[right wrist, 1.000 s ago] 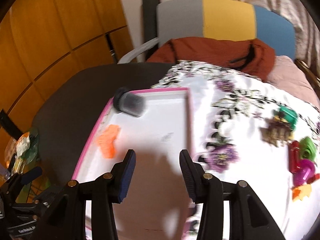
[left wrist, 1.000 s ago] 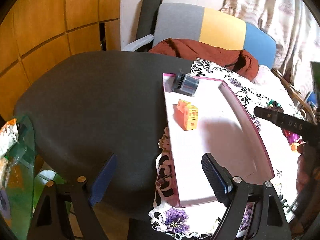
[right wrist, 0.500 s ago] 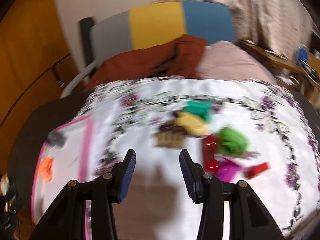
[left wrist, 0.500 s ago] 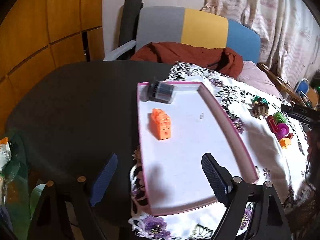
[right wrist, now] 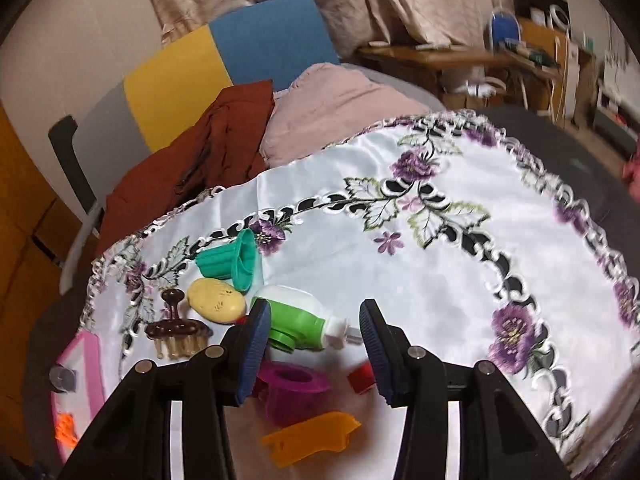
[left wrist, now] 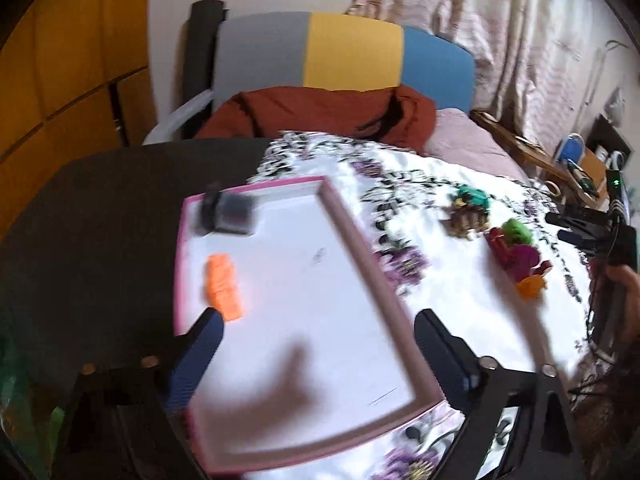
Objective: Organize rigid objects
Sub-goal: 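Grasp the brown prong massager with the left gripper while the right gripper approaches the green spool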
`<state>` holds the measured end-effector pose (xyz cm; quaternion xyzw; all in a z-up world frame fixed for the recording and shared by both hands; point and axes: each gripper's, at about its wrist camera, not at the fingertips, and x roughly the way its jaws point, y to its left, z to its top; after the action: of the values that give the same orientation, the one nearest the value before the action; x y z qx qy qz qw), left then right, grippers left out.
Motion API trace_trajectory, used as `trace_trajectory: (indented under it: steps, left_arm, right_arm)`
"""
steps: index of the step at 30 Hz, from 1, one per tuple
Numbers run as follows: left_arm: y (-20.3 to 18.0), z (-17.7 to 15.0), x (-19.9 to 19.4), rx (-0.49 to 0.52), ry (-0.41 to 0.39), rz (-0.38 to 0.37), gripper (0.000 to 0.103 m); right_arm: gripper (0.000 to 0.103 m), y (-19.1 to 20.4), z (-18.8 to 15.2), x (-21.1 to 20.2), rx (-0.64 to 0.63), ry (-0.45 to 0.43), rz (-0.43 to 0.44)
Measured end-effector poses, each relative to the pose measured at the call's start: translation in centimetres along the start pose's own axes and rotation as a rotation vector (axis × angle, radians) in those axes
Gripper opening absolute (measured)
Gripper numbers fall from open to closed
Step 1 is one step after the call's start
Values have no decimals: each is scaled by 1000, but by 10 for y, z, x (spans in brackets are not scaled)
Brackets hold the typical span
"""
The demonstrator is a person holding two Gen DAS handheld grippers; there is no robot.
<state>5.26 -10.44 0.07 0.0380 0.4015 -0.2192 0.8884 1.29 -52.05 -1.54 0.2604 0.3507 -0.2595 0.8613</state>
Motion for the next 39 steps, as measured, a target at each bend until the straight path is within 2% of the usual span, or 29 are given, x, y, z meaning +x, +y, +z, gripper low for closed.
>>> trace_trajectory:
  steps: [7, 16, 26, 37, 38, 39]
  left_arm:
    - [-60, 37, 43, 50, 49, -142, 98]
    - [-132, 68, 111, 119, 127, -254, 99]
    - [-166, 90, 173, 103, 198, -274, 99]
    - [-180, 106, 227, 80, 242, -271, 99]
    - [-180, 106, 230, 77, 240, -283, 96]
    - [-181, 106, 232, 77, 243, -295, 85]
  right_arm:
    - [47, -2, -2, 0, 27, 22, 46]
    - [48, -5, -2, 2, 57, 41, 68]
    - [48, -18, 2, 0, 139, 39, 108]
    - [48, -13, 1, 3, 133, 58, 134]
    - [48, -13, 1, 3, 134, 59, 135]
    - [48, -13, 1, 3, 134, 62, 135]
